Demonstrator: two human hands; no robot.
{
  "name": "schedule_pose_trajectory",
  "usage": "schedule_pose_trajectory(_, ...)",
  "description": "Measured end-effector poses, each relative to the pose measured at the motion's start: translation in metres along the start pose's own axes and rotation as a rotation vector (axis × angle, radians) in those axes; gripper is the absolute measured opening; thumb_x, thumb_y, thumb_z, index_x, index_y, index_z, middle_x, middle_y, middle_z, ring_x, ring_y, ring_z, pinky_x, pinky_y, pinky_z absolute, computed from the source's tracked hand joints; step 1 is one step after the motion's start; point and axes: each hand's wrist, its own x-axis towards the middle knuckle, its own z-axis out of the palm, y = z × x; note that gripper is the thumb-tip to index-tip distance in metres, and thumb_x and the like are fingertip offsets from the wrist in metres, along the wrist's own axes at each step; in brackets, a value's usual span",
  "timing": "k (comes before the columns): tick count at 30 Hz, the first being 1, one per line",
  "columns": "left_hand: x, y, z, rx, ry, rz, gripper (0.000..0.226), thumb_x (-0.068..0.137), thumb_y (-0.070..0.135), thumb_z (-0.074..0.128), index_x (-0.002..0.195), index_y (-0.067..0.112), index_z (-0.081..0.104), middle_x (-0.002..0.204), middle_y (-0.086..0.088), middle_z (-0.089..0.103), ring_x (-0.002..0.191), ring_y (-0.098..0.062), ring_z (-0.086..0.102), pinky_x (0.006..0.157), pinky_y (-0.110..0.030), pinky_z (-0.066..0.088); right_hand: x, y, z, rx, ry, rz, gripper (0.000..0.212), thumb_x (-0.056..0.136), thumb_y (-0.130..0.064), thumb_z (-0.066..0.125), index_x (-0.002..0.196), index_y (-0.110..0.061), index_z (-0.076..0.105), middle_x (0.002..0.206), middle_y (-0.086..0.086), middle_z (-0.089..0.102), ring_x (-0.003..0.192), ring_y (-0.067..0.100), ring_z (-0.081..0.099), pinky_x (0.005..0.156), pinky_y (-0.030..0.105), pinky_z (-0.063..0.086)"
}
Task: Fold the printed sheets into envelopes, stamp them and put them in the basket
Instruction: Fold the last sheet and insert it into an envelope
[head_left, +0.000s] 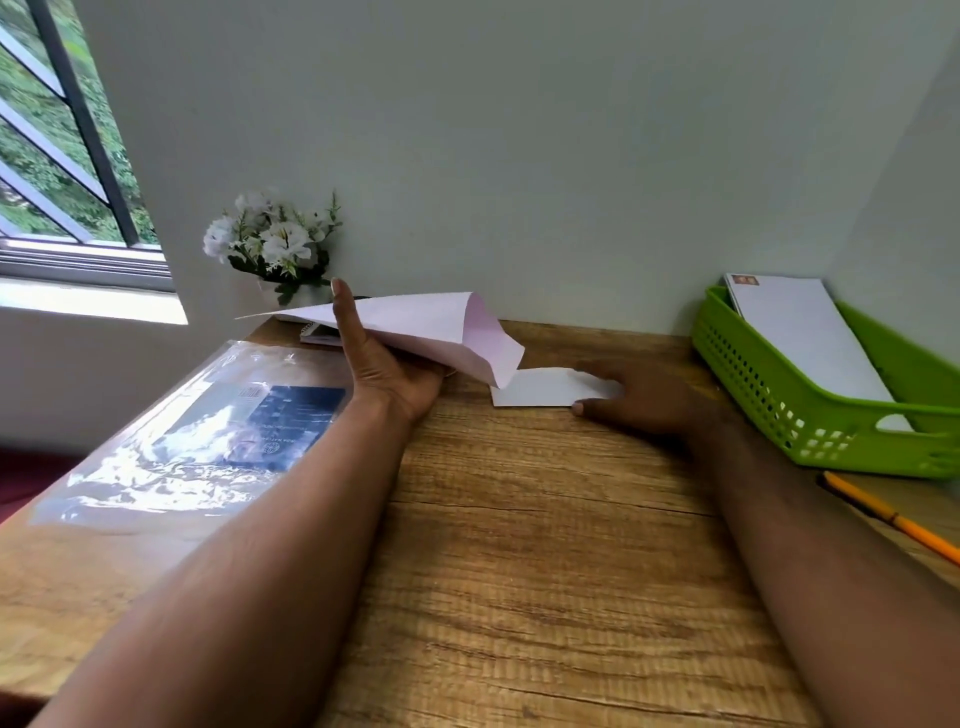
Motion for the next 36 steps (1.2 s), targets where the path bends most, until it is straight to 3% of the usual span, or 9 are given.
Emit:
schedule_pose_trajectory(3,0.002,-0.001,-0.002,0.019,0.023,0.003,0.079,0.071,0.070,0.063,0.130,0.019,0.053,0.114,-0.014,0.065,0.113,-0.036,0.060,0.093,-0.061,0.046,0.002,0.005,-0.004,-0.083,-0.017,0.053,0.077,0.073,-0.071,0.060,0.138,-0.033,0.047,0.141,-0.005,0.050,0.126,0.018,0.047,0.105,0.036,0.038)
schedule_pose_trajectory(9,0.005,-0.002,-0.005,0.013,-0.044,0.003,0.076,0.072,0.071,0.061,0.127,0.017,0.056,0.121,-0.016,0.062,0.121,-0.038,0.055,0.099,-0.063,0.039,0.003,-0.015,-0.009,-0.417,0.104,-0.051,0.066,0.080,-0.073,0.049,0.135,-0.035,0.049,0.128,-0.010,0.061,0.118,0.015,0.055,0.104,0.037,0.036)
schedule_pose_trajectory(15,0.007,-0.001,-0.006,0.018,-0.077,0.007,0.083,0.070,0.071,0.063,0.133,0.018,0.052,0.121,-0.015,0.060,0.123,-0.038,0.053,0.100,-0.063,0.039,0.009,-0.008,0.006,-0.146,0.024,0.037,0.084,0.068,-0.082,0.053,0.140,-0.038,0.040,0.142,-0.008,0.049,0.130,0.019,0.044,0.108,0.048,0.034)
schedule_pose_trajectory(20,0.009,-0.002,-0.007,0.029,-0.101,-0.002,0.079,0.069,0.072,0.063,0.126,0.019,0.055,0.123,-0.015,0.059,0.125,-0.039,0.051,0.101,-0.063,0.037,0.018,-0.008,0.000,-0.029,-0.022,0.105,0.081,0.047,-0.085,0.063,0.114,-0.040,0.057,0.119,-0.011,0.059,0.109,0.015,0.053,0.097,0.046,0.042)
schedule_pose_trajectory(22,0.009,-0.002,-0.007,0.038,-0.091,0.005,0.076,0.070,0.072,0.061,0.124,0.019,0.056,0.118,-0.014,0.061,0.125,-0.038,0.052,0.100,-0.062,0.038,0.014,-0.009,0.000,0.075,-0.007,0.105,0.070,0.049,-0.077,0.072,0.103,-0.034,0.060,0.110,-0.012,0.060,0.100,0.011,0.054,0.089,0.038,0.045)
schedule_pose_trajectory(25,0.010,-0.002,-0.008,0.045,-0.080,0.005,0.077,0.070,0.072,0.061,0.125,0.019,0.055,0.115,-0.014,0.062,0.122,-0.038,0.054,0.099,-0.062,0.039,0.008,-0.010,0.002,0.359,0.119,0.069,0.046,0.068,-0.041,0.082,0.101,-0.020,0.058,0.093,-0.008,0.059,0.083,0.010,0.054,0.062,0.027,0.040)
schedule_pose_trajectory(28,0.010,-0.002,-0.008,0.041,-0.076,0.016,0.078,0.072,0.071,0.060,0.129,0.019,0.054,0.116,-0.014,0.063,0.118,-0.038,0.057,0.097,-0.062,0.041,0.008,-0.013,-0.001,0.743,0.200,0.089,0.043,0.072,-0.020,0.082,0.107,-0.019,0.057,0.091,0.000,0.065,0.076,0.017,0.063,0.058,0.027,0.047)
schedule_pose_trajectory(32,0.009,-0.001,-0.008,0.033,-0.050,0.038,0.077,0.074,0.070,0.059,0.131,0.019,0.053,0.112,-0.014,0.065,0.112,-0.036,0.060,0.094,-0.061,0.044,0.006,-0.014,-0.010,1.336,0.134,0.127,0.043,0.080,-0.010,0.072,0.120,-0.022,0.060,0.105,0.014,0.071,0.083,0.031,0.070,0.066,0.044,0.057)
schedule_pose_trajectory(36,0.011,0.000,-0.009,0.021,-0.037,0.033,0.085,0.071,0.071,0.063,0.136,0.019,0.050,0.118,-0.015,0.063,0.117,-0.038,0.058,0.096,-0.063,0.042,0.001,-0.018,-0.019,1.373,-0.044,0.019,0.047,0.084,-0.008,0.061,0.130,-0.020,0.057,0.101,0.004,0.069,0.060,0.014,0.067,0.048,0.022,0.052)
